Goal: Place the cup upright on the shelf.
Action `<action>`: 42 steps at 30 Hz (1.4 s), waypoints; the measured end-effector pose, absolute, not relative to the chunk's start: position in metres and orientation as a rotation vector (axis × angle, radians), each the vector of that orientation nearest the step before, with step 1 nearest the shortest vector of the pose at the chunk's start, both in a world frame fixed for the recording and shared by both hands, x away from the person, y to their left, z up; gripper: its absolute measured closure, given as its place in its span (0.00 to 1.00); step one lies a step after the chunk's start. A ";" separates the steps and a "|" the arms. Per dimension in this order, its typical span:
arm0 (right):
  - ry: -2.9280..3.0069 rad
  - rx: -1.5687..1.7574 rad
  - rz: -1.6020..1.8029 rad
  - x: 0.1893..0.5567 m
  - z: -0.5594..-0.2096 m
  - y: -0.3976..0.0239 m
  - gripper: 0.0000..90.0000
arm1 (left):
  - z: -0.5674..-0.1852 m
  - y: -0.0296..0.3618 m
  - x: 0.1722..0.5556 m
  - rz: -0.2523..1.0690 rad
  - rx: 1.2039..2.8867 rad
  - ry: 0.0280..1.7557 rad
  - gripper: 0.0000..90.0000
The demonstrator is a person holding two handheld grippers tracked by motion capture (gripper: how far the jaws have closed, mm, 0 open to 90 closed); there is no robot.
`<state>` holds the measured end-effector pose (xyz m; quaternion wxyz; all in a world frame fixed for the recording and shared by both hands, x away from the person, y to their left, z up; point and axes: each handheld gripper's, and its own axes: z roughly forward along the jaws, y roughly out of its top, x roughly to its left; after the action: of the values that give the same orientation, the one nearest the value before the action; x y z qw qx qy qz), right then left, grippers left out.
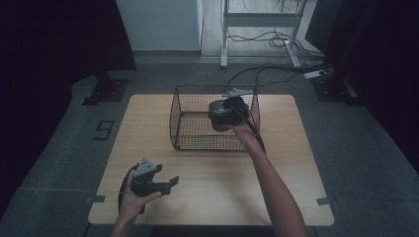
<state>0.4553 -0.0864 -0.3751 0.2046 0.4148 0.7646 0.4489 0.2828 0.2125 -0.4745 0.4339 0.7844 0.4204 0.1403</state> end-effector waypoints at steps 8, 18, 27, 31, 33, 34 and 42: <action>2.133 1.191 1.240 0.472 -0.380 -0.085 0.20 | -0.473 0.214 0.282 0.350 1.948 1.049 0.20; 2.131 1.218 1.226 0.491 -0.391 -0.080 0.20 | -0.472 0.218 0.283 0.352 1.937 1.056 0.20; 2.135 1.256 1.190 0.508 -0.405 -0.078 0.20 | -0.471 0.220 0.283 0.353 1.933 1.054 0.20; 2.138 1.265 1.179 0.514 -0.410 -0.077 0.20 | -0.471 0.220 0.283 0.353 1.934 1.054 0.20; 2.134 1.260 1.171 0.516 -0.412 -0.076 0.20 | -0.471 0.220 0.283 0.352 1.934 1.054 0.20; 2.134 1.260 1.171 0.516 -0.412 -0.076 0.20 | -0.471 0.220 0.283 0.352 1.934 1.054 0.20; 2.126 1.295 1.156 0.527 -0.424 -0.077 0.20 | -0.471 0.220 0.282 0.350 1.936 1.051 0.20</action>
<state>0.5269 -0.0769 -0.4238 0.1971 0.4627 0.7593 0.4130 0.2824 0.2195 -0.4712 0.4399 0.7795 0.4230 0.1411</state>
